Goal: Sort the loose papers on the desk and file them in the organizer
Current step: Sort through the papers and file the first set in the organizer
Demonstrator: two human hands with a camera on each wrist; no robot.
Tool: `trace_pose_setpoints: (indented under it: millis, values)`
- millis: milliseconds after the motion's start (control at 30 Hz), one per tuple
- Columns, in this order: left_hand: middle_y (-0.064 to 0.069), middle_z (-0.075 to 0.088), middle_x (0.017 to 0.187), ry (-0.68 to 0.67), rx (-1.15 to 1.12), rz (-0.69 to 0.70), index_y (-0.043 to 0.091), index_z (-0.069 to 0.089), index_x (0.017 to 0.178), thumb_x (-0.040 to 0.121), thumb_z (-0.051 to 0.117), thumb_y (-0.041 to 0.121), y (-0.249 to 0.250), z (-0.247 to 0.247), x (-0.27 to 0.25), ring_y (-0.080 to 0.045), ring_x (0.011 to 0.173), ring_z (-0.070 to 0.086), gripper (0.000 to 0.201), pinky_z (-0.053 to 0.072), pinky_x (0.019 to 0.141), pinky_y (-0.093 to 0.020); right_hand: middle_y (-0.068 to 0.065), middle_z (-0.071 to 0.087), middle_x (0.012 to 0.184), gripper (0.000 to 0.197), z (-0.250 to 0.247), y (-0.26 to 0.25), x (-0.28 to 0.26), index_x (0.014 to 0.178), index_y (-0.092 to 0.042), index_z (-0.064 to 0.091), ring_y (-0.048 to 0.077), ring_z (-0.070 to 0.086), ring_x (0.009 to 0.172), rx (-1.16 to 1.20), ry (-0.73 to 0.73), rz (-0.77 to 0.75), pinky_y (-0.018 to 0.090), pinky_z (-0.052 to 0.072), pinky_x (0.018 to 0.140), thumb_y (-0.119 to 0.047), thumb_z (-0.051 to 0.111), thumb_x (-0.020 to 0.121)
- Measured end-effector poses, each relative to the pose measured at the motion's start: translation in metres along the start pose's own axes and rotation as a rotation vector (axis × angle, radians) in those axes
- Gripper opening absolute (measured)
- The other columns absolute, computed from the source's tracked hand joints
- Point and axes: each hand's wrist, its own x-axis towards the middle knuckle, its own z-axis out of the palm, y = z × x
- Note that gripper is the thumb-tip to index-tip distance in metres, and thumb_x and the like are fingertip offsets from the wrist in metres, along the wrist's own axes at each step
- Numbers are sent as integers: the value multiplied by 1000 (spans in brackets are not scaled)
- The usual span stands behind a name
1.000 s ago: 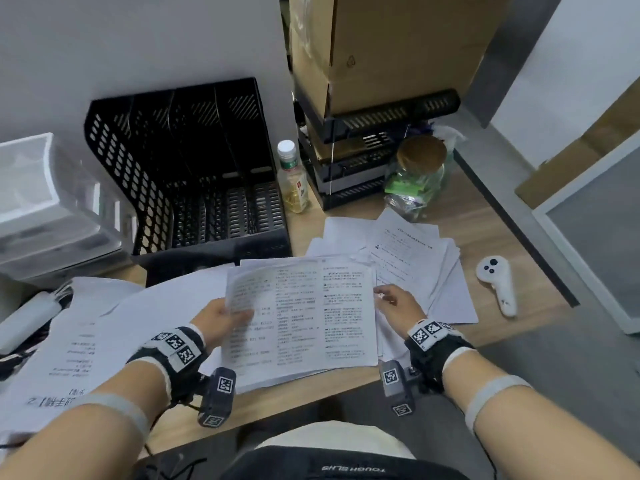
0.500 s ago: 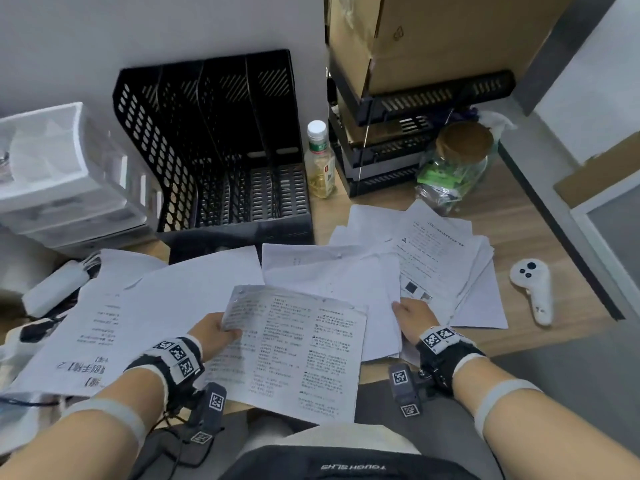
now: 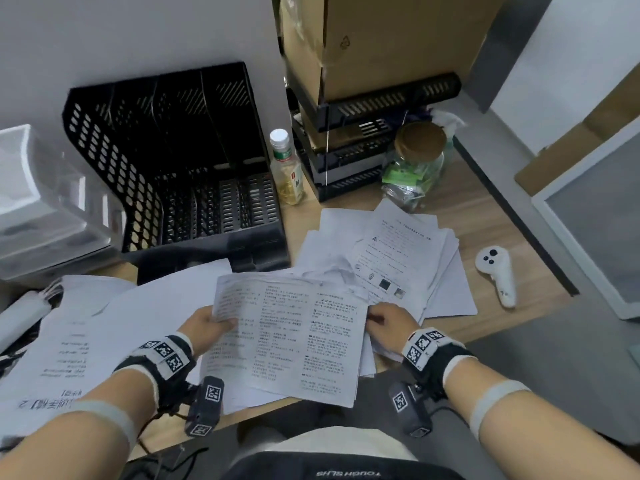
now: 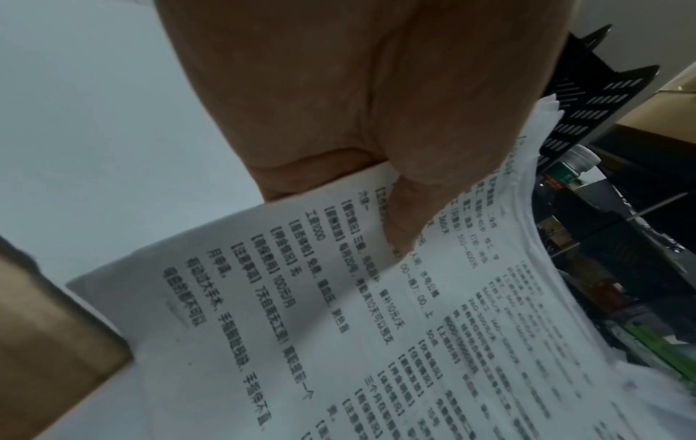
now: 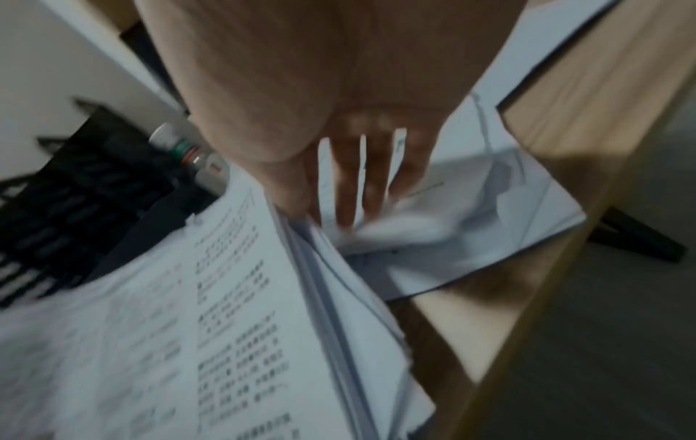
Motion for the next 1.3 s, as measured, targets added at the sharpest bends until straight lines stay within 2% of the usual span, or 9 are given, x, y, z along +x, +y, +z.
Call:
trace_pose_setpoints:
  millis: [100, 233, 400, 633, 767, 967, 1033, 1167, 1300]
  values:
    - [-13, 75, 106, 12, 25, -1, 17, 71, 96, 92, 65, 17, 7, 8, 5, -35, 101, 69, 7, 49, 100, -56, 11, 56, 118, 27, -14, 23, 3, 112, -29, 61, 30, 52, 110, 57, 412, 340, 39, 46, 96, -24, 65, 85]
    - [-17, 73, 109, 27, 77, -16, 10, 69, 107, 93, 63, 17, 11, 19, 8, -37, 102, 68, 17, 51, 98, -56, 20, 50, 132, 71, -35, 41, -3, 140, -8, 32, 39, 54, 118, 323, 279, 714, 40, 47, 96, -29, 68, 82]
    - [-18, 73, 108, 31, 92, -28, 13, 68, 101, 93, 64, 17, 10, 24, 11, -39, 102, 68, 11, 51, 98, -56, 6, 65, 120, 60, -28, 35, 4, 133, -12, 44, 26, 63, 105, 540, 321, 477, 36, 50, 94, -17, 64, 77]
    - [-17, 74, 102, 36, 95, -19, 11, 69, 101, 93, 64, 17, 16, 22, 9, -38, 98, 69, 12, 52, 96, -56, -13, 51, 94, 44, -12, -25, -16, 130, -37, 60, 12, 52, 81, 121, 181, -162, 18, 43, 71, -10, 48, 98]
    - [-20, 74, 99, 62, 106, -30, 10, 70, 91, 93, 63, 14, 13, 21, 8, -39, 95, 69, 8, 52, 95, -57, -10, 45, 89, 40, 5, -23, -12, 121, -39, 67, 12, 45, 89, 36, 148, -257, 24, 43, 82, -10, 52, 96]
    - [-16, 75, 101, 62, 27, -66, 13, 70, 96, 93, 64, 15, 9, 16, 6, -38, 95, 71, 7, 53, 95, -58, 9, 58, 110, 24, -31, 16, -1, 116, -13, 68, 21, 60, 89, 312, 438, 190, 23, 52, 73, -22, 57, 96]
    - [-16, 75, 101, 68, 12, -57, 14, 70, 96, 92, 64, 15, 8, 16, 6, -38, 94, 71, 8, 53, 94, -59, 17, 62, 120, 35, -48, 46, 2, 120, -18, 67, 30, 63, 102, 225, 531, 429, 28, 50, 84, -36, 62, 91]
    - [-16, 75, 101, 71, -7, -64, 11, 70, 99, 92, 63, 13, 10, 18, 7, -38, 95, 70, 10, 53, 94, -59, 20, 37, 140, 69, -69, 74, -1, 142, -21, 38, 40, 36, 131, 50, 372, 814, 50, 39, 106, -40, 65, 82]
    - [-16, 75, 102, 57, -2, -61, 14, 71, 97, 91, 64, 15, 10, 21, 14, -39, 95, 71, 9, 53, 94, -59, 19, 48, 127, 86, -76, 67, 7, 132, -8, 32, 42, 52, 119, 186, 300, 895, 42, 46, 88, -43, 77, 69]
